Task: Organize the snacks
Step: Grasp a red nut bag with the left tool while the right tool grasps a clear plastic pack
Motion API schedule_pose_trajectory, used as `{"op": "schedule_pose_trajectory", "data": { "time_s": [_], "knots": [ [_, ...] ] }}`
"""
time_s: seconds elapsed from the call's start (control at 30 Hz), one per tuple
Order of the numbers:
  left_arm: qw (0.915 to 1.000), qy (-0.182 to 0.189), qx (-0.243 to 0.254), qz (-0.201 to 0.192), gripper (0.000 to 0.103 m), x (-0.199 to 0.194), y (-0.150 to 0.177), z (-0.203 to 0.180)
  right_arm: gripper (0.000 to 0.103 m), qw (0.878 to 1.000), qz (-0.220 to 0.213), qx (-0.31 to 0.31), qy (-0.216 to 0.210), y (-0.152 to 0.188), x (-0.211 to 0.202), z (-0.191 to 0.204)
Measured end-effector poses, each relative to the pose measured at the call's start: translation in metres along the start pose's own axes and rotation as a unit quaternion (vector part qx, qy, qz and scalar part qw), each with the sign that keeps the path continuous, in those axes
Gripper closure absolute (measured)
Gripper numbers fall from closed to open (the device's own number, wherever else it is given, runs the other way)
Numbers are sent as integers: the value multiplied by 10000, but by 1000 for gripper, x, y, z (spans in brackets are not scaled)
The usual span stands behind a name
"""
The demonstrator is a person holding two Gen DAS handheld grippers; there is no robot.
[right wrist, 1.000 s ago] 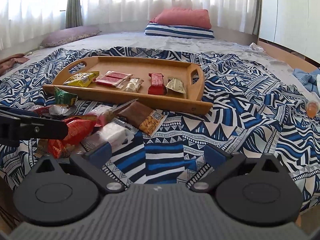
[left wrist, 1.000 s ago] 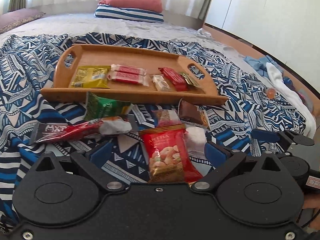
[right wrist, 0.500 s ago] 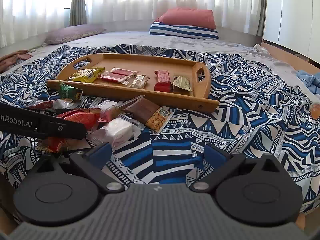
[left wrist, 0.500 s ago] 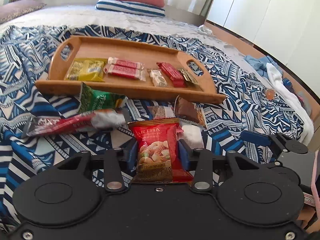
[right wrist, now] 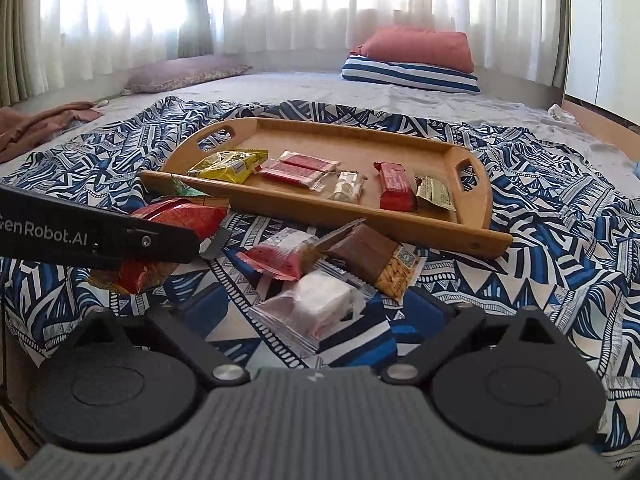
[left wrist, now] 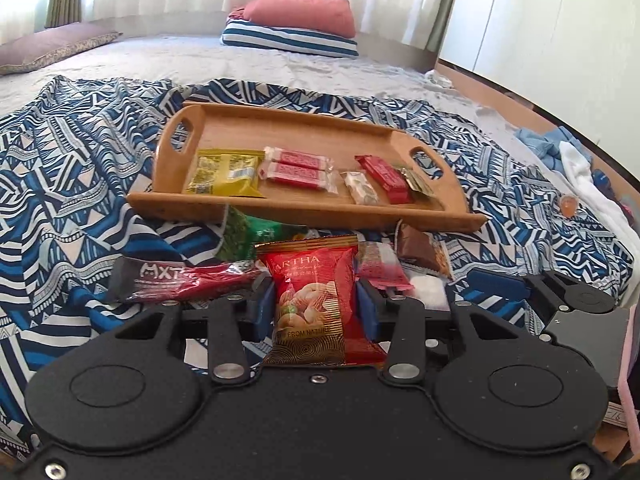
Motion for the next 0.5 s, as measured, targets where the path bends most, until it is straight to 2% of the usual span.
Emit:
{"op": "schedule_pose_trajectory", "data": {
  "time_s": [0.23, 0.37, 0.5],
  "knots": [
    [9999, -103, -94, -8, 62, -2, 2, 11, 24, 9994, 87, 277, 171, -1, 7, 6],
    [9998, -107, -137, -39, 62, -3, 3, 14, 26, 9988, 229, 330, 280, 3, 11, 7],
    [9998, -139, -147, -40, 62, -2, 5, 17, 33, 9984, 288, 348, 349, 3, 12, 7]
  ]
}}
Point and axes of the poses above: each gripper's, at about its wrist camera, not at the fingertips, and x roughly the way its jaws point, z to its left, y to its underside, the point moved 6 cm from there along x, roughly the way its jaws point, and after that the axes turned 15 degrees about y, right-handed, at the moved point
